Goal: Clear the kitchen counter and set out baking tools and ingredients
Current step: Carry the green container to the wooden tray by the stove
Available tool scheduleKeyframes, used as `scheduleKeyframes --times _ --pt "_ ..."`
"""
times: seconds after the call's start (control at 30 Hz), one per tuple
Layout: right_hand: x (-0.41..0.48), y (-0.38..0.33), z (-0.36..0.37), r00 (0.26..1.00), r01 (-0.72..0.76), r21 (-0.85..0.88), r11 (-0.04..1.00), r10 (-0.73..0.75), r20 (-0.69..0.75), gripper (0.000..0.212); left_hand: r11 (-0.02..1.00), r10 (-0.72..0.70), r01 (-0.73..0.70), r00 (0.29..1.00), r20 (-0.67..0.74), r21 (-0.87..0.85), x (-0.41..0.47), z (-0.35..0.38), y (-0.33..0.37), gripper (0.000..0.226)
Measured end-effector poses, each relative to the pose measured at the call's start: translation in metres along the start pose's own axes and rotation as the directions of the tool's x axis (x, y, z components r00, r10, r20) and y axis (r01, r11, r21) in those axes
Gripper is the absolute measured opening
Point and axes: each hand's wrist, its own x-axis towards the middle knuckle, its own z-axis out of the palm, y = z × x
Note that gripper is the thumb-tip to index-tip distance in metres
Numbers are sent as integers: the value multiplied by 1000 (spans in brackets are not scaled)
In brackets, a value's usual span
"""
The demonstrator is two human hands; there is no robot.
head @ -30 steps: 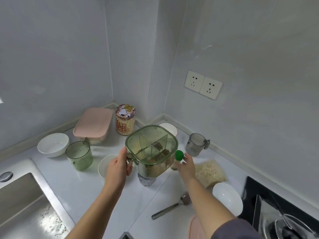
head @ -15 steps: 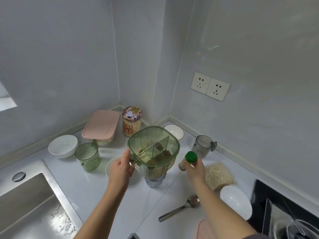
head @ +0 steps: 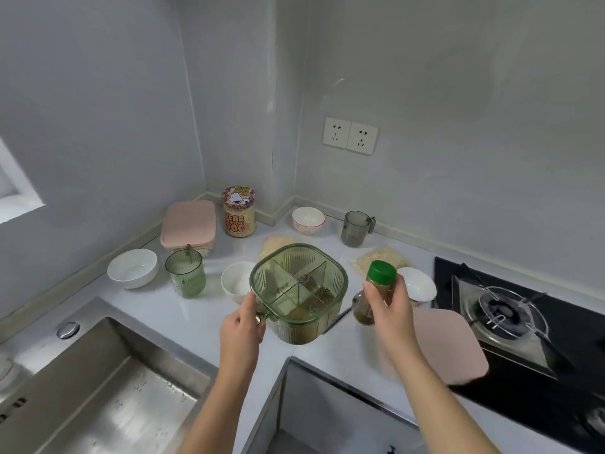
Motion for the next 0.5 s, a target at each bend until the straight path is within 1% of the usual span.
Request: scheduleKeyframes --times 0.13,0.37,0.5 --pt "-44 -7 -19 997 -38 28 999 39 -66 28 1000 -1 0 998 57 7 -35 -6 -3 48" --pt "-80 -21 -58 990 -23 42 999 28 -137 31 1000 -5 9 989 150 -20 -86 8 -1 47" --pt "-104 -23 -101 981 -26 29 999 31 -193 25 999 22 -17 980 198 -30 -117 30 1 45"
